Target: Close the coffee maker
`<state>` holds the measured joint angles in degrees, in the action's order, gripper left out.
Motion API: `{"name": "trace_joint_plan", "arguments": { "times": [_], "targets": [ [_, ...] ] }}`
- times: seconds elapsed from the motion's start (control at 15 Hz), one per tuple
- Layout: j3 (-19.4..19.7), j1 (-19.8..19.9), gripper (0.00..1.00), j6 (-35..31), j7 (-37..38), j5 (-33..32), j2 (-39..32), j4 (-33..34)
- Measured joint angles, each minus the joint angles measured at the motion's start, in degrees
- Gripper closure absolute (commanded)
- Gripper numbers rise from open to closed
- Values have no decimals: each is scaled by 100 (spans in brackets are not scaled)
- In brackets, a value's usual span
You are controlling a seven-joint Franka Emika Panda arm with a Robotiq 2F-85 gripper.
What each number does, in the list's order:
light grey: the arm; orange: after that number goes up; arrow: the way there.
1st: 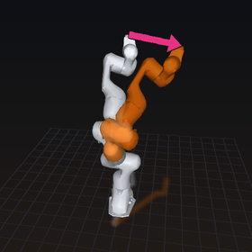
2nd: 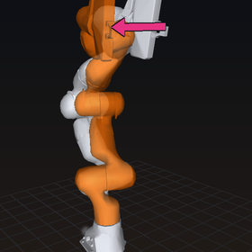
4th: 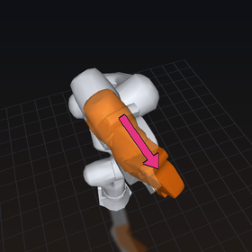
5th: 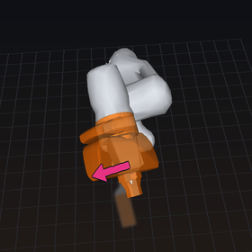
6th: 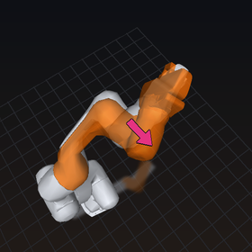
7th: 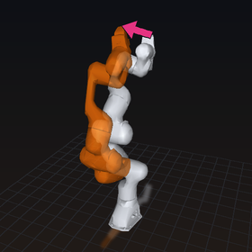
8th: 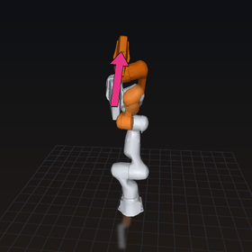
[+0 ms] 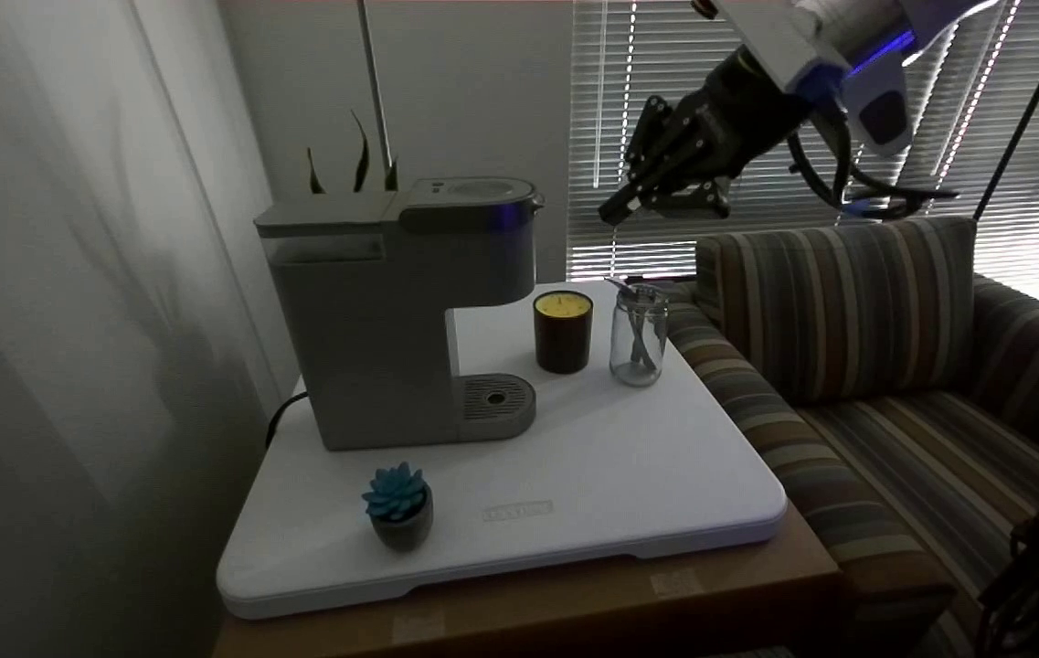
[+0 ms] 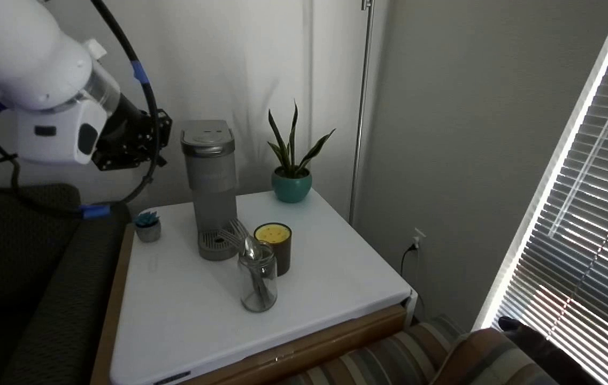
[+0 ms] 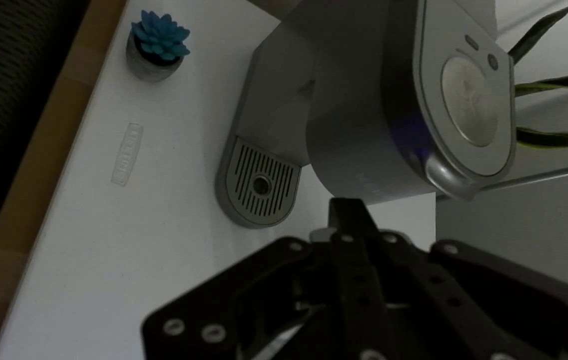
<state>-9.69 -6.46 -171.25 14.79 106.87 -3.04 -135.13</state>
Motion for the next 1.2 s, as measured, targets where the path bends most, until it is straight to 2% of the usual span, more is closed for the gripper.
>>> {"name": "trace_joint_plan", "arguments": {
  "times": [0.13,0.27,0.4,0.53,0.67,0.87,1.07,1.2],
  "targets": [
    [-201,-183,100,-689,1033,-1084,-4,-31],
    [-240,-290,100,-1180,1919,-2156,-96,-181],
    [-122,-293,100,-1494,2644,-3213,-210,-433],
    [240,-313,100,-1625,3187,-4229,-332,-731],
    [843,-435,100,-1524,3345,-5068,-441,-988],
    [2039,-804,100,-752,3473,-6578,-487,-1121],
    [3436,-1494,100,233,3762,-8247,-487,-940],
    [4278,-2013,100,1047,4045,-9352,-484,-560]
  ]
}}
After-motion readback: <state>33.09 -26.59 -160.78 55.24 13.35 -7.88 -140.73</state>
